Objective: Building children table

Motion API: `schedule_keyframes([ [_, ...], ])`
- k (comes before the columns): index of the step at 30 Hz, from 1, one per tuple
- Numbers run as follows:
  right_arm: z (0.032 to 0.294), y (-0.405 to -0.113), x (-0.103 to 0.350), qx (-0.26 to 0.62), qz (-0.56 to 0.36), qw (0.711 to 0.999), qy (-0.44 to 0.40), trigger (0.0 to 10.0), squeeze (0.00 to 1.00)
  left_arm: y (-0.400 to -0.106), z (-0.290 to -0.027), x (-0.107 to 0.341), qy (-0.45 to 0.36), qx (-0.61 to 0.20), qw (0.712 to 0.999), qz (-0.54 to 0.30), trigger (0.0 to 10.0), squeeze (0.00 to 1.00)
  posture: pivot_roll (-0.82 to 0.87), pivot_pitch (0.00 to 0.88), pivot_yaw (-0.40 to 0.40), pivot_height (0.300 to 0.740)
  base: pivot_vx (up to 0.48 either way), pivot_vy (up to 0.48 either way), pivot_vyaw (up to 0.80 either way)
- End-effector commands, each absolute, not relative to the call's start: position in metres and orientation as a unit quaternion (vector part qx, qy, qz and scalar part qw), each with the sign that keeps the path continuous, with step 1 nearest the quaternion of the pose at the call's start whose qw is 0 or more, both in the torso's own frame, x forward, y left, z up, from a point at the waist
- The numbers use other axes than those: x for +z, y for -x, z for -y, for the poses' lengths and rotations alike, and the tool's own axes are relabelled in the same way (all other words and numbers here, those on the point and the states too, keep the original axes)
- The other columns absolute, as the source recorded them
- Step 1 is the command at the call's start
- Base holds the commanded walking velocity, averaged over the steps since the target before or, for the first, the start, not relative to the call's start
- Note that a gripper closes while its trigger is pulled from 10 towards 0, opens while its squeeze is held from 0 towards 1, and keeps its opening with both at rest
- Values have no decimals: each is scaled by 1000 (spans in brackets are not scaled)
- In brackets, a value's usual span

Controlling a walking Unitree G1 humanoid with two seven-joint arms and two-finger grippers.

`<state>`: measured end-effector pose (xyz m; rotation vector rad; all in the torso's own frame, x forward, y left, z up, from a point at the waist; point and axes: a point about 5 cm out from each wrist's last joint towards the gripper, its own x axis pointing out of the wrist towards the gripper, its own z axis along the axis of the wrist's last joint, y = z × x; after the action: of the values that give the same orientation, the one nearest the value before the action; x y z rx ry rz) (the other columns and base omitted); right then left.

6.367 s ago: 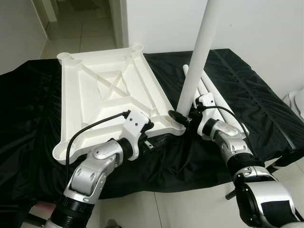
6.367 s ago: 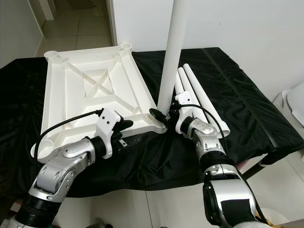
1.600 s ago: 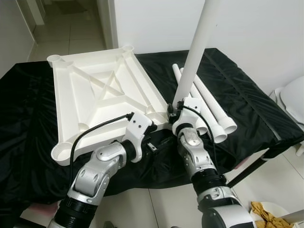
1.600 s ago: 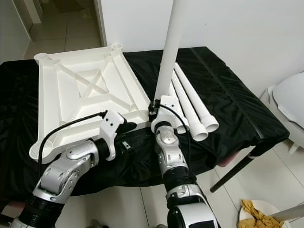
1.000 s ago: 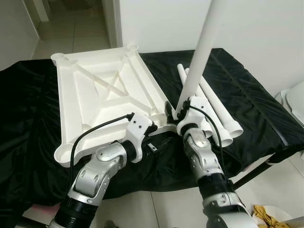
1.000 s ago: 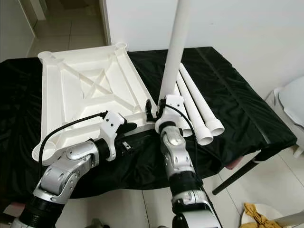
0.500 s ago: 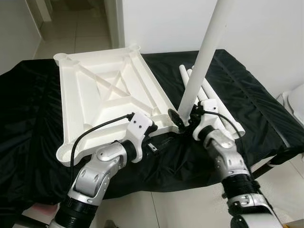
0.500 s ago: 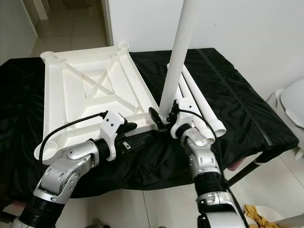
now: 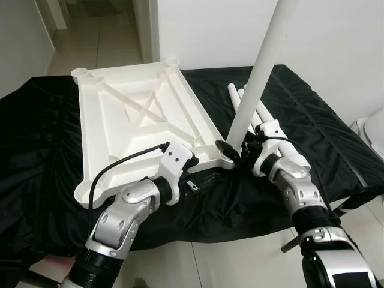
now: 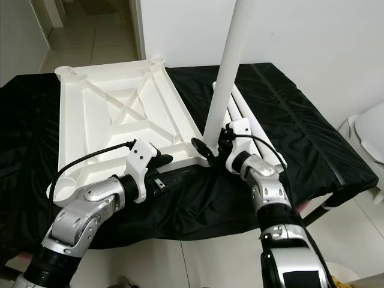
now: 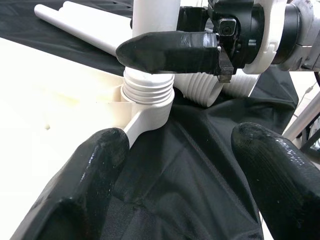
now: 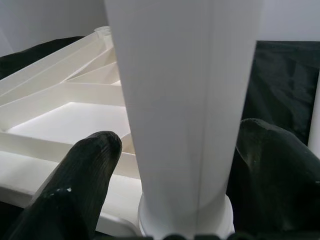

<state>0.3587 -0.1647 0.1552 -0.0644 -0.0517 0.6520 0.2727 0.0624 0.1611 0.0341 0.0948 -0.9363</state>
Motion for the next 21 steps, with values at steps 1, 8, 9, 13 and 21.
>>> schedule_keyframes([
  [1, 167, -359, 152, 319, 19, 947, 38, 10000, 0, -275, -62, 162, -21, -446, 894, -44, 10000, 0, -52, 0, 4, 740, 0, 0, 0],
  [8, 168, -364, 147, 322, 3, 945, 61, 4588, 0, -276, -63, 163, -22, -445, 894, -44, 10000, 0, -50, 0, 14, 740, 0, 0, 0],
  [9, 168, -365, 146, 323, -3, 944, 61, 1490, 0, -276, -63, 164, -22, -445, 894, -44, 10000, 0, -49, 4, 16, 740, 0, 0, 0],
  [13, 168, -366, 144, 327, -9, 943, 61, 0, 0, -276, -64, 165, -21, -443, 895, -43, 10000, 0, -47, 11, 16, 740, 0, 0, 0],
  [21, 167, -364, 136, 331, -15, 940, 75, 10000, 0, -275, -64, 165, -18, -438, 898, -44, 10000, 0, -40, 25, 11, 740, 0, 0, 0],
])
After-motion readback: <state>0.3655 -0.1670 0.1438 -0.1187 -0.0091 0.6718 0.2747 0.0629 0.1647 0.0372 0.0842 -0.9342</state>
